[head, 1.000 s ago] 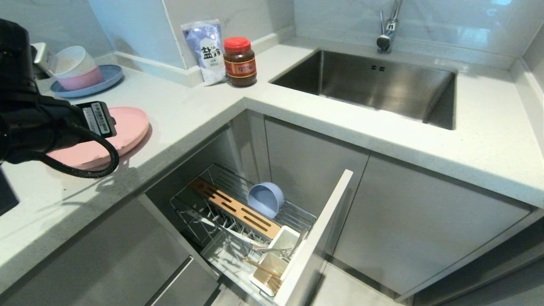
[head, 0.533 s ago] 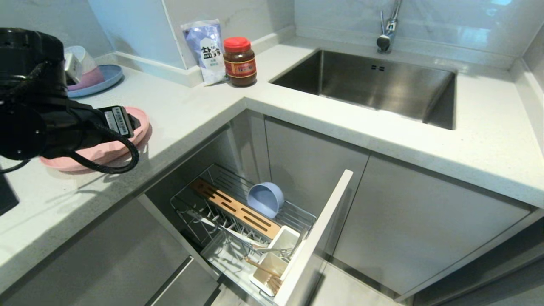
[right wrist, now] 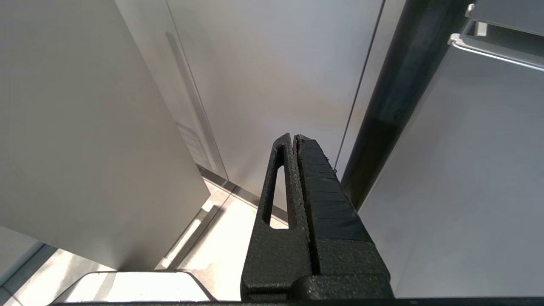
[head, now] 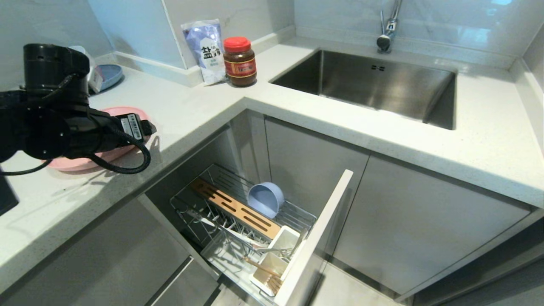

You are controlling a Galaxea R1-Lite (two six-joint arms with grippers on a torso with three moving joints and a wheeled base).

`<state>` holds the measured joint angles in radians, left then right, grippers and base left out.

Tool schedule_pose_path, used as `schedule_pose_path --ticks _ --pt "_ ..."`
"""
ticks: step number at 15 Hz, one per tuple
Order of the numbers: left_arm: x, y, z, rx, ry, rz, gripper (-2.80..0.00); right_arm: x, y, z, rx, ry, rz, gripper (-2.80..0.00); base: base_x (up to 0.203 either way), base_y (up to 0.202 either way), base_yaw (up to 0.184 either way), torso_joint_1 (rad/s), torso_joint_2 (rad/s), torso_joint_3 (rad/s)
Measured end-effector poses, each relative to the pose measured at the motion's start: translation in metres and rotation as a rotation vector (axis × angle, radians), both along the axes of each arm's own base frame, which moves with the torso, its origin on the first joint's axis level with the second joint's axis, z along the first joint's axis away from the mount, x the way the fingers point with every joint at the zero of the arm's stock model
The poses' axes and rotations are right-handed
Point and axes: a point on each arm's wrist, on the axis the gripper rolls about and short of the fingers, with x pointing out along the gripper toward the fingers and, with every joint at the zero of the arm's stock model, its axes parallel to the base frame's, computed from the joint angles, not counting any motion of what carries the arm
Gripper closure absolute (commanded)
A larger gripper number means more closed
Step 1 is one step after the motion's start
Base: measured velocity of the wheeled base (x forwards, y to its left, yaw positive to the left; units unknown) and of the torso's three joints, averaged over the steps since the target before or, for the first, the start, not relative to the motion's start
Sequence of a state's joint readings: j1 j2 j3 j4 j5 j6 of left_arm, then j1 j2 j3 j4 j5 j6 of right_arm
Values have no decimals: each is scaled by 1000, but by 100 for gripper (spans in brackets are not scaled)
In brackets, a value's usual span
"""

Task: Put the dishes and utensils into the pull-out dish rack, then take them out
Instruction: Pick up the plate and place it in the cupboard

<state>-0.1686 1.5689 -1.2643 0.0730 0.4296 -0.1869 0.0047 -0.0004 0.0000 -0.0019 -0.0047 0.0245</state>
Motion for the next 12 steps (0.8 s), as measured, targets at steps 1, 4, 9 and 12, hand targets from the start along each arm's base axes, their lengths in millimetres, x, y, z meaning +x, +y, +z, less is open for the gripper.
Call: schedule_pose_path --ticks 1,4,9,12 --pt "1 0 -1 -4 5 -9 -280 0 0 0 0 0 0 0 0 0 0 0 0 0" --pt "4 1 -4 -7 13 -10 -280 0 0 0 0 0 0 0 0 0 0 0 0 0" --pt "6 1 -6 -6 21 -10 0 0 0 0 0 0 0 0 0 0 0 0 0 0" --pt "6 0 -7 -4 25 -11 0 0 0 0 0 0 0 0 0 0 0 0 0 0"
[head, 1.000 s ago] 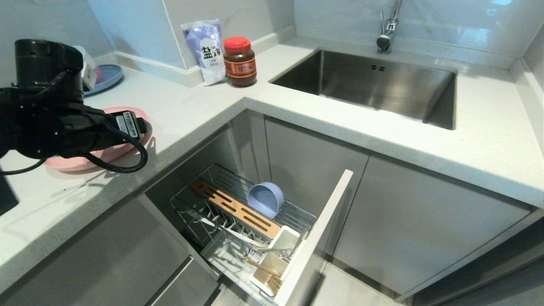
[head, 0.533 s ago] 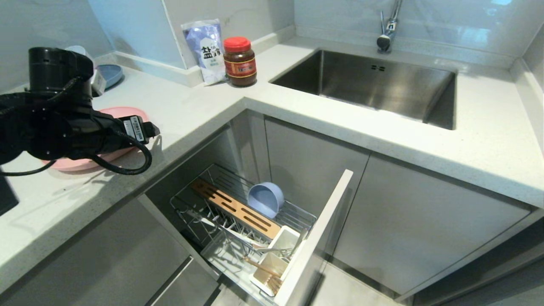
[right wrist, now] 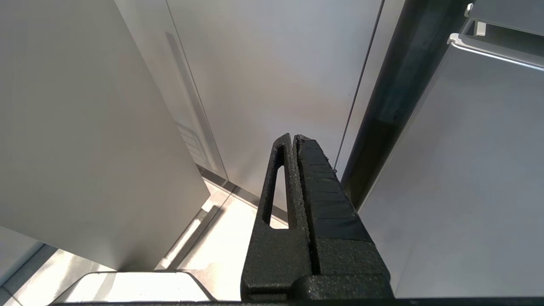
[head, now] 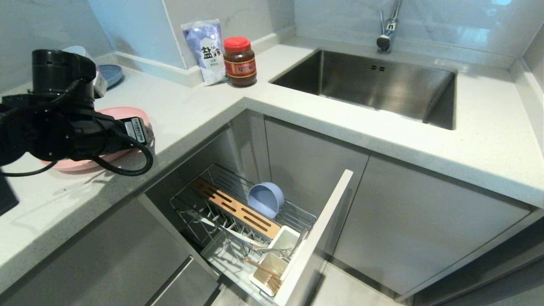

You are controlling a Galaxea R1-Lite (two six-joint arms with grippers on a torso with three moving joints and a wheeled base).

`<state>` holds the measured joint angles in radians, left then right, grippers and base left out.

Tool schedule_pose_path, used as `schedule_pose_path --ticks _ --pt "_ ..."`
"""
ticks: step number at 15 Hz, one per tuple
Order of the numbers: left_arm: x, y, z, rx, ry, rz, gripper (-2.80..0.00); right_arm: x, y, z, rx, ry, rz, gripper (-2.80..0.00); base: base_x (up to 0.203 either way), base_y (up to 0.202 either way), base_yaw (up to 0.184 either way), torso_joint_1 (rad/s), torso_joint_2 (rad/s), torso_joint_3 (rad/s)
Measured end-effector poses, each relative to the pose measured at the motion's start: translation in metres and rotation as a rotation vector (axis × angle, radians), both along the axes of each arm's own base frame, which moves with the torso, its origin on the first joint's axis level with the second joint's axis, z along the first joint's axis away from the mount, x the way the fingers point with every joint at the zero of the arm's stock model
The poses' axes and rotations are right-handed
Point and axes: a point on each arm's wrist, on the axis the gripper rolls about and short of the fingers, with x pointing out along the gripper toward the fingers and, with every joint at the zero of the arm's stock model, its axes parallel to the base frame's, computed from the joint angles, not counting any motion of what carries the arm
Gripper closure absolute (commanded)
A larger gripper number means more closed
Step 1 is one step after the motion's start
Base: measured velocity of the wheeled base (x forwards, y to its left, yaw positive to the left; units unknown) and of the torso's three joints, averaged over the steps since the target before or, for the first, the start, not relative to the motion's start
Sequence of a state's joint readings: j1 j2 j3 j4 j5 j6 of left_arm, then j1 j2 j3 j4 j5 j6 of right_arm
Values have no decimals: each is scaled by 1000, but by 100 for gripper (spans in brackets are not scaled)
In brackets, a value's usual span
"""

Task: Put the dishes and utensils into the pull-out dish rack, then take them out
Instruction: Pick up the plate and place it in the cupboard

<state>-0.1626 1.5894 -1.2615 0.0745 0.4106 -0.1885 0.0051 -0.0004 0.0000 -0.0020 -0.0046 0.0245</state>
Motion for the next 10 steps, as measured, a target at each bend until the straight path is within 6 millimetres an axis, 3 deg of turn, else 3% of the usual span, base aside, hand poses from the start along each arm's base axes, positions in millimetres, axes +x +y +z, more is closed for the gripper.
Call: schedule_pose_path --ticks 10 --pt "-15 -4 8 1 -22 -18 0 0 0 0 0 0 0 0 0 0 0 0 0 0"
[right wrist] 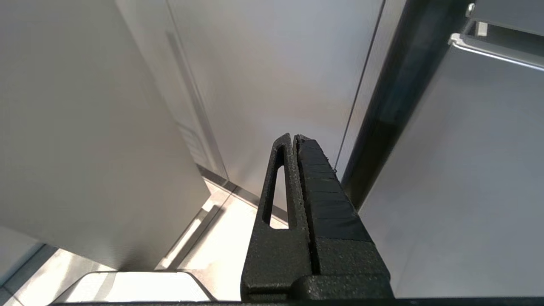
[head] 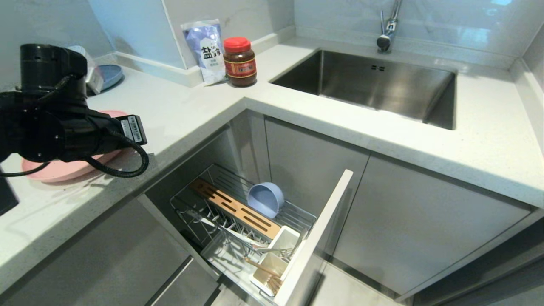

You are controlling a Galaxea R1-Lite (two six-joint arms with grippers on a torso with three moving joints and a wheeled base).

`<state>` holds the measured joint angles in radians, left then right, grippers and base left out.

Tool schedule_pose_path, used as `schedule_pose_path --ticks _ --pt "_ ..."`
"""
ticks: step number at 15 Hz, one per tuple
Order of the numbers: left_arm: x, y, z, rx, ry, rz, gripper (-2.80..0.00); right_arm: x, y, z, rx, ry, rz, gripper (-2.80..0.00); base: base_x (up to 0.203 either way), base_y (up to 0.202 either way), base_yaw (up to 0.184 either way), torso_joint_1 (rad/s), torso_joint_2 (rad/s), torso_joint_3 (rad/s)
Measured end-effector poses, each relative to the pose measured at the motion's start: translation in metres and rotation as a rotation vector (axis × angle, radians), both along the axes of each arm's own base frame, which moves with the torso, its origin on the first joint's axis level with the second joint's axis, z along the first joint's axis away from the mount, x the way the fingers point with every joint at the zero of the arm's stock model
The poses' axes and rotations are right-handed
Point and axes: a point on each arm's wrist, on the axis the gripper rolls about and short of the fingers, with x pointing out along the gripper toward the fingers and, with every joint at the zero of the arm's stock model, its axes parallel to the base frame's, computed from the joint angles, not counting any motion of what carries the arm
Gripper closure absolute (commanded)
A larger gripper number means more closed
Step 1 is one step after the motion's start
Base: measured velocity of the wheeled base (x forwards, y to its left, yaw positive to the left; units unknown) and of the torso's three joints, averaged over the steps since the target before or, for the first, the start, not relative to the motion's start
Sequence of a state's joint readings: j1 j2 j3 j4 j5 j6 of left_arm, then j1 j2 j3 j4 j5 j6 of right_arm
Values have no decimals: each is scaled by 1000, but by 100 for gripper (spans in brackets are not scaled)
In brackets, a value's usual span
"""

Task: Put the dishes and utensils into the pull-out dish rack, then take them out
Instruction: Pick up the plate and place it in the cupboard

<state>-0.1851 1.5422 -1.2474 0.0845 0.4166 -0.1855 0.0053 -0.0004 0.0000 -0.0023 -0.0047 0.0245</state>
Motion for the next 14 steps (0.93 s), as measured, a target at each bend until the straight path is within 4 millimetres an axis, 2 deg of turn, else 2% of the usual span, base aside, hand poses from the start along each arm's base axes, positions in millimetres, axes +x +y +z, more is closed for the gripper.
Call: schedule_pose_path --ticks 6,11,14 --pt "-28 -1 15 -11 -65 -22 0 0 0 0 0 1 -1 0 0 0 0 0 0 0" --pt "-47 -12 44 -78 -324 -72 0 0 0 0 0 0 0 0 0 0 0 0 0 0" --pt "-58 -24 59 -118 -480 -27 0 0 0 0 0 0 0 0 0 0 0 0 0 0"
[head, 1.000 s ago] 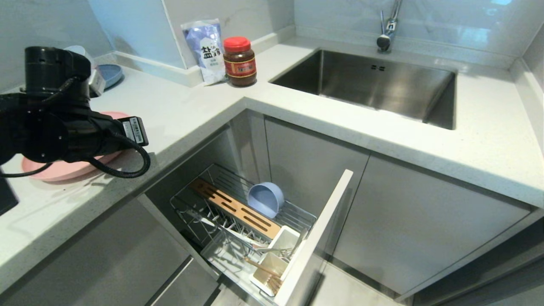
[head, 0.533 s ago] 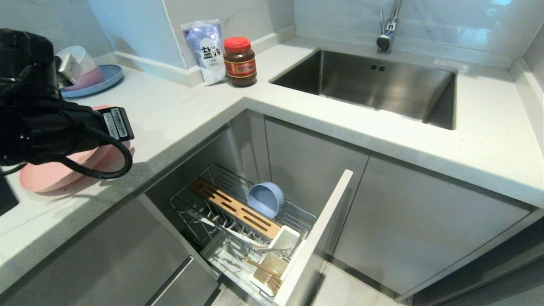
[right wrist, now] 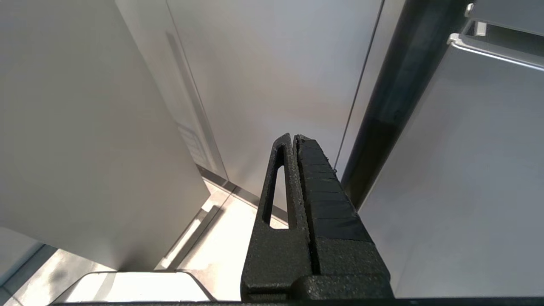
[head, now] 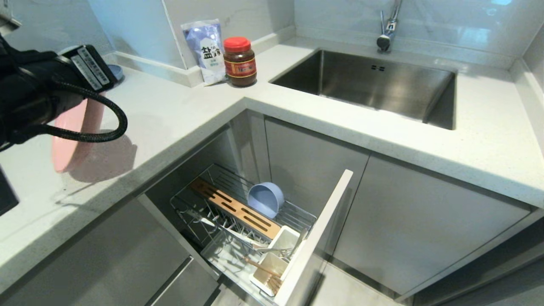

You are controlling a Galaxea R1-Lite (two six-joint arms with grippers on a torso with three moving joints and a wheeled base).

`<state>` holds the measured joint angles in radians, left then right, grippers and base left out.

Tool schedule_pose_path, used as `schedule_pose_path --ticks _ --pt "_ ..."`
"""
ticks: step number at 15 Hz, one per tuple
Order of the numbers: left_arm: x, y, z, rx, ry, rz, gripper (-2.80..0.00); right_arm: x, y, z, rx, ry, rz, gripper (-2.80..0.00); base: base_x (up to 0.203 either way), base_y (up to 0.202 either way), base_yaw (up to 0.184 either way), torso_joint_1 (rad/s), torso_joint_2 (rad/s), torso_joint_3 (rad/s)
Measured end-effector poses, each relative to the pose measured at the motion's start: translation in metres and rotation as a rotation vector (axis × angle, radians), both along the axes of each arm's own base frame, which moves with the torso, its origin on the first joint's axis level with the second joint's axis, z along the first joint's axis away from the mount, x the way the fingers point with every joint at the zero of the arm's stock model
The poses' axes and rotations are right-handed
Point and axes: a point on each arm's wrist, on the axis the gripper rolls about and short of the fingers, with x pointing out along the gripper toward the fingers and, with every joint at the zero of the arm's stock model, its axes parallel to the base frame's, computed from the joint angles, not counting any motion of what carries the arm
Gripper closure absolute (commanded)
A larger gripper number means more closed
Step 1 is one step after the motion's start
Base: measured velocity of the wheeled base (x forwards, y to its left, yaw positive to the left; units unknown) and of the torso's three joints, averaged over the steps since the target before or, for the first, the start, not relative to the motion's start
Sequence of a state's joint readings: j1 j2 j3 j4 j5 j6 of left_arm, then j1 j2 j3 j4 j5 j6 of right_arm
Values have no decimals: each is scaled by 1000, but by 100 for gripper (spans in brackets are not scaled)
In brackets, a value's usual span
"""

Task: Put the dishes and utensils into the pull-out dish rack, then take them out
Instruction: Pick up the plate and place it in the cupboard

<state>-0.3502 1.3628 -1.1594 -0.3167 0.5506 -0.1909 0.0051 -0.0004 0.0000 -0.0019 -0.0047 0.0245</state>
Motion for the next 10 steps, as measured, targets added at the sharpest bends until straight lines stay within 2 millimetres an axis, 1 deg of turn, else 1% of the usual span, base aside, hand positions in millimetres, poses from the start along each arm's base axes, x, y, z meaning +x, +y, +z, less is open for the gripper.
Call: schedule_pose_path --ticks 2,4,8,10 --pt "-7 -11 7 -39 -81 -20 0 0 0 0 0 0 0 0 0 0 0 0 0 0" --pt "-16 -29 14 -88 -155 -85 0 0 0 0 0 0 0 0 0 0 0 0 0 0" --pt "-38 -80 24 -257 -288 -190 0 0 0 0 0 0 1 0 0 0 0 0 0 0" --pt "-41 -103 20 -329 -312 -212 0 0 0 0 0 0 0 0 0 0 0 0 0 0"
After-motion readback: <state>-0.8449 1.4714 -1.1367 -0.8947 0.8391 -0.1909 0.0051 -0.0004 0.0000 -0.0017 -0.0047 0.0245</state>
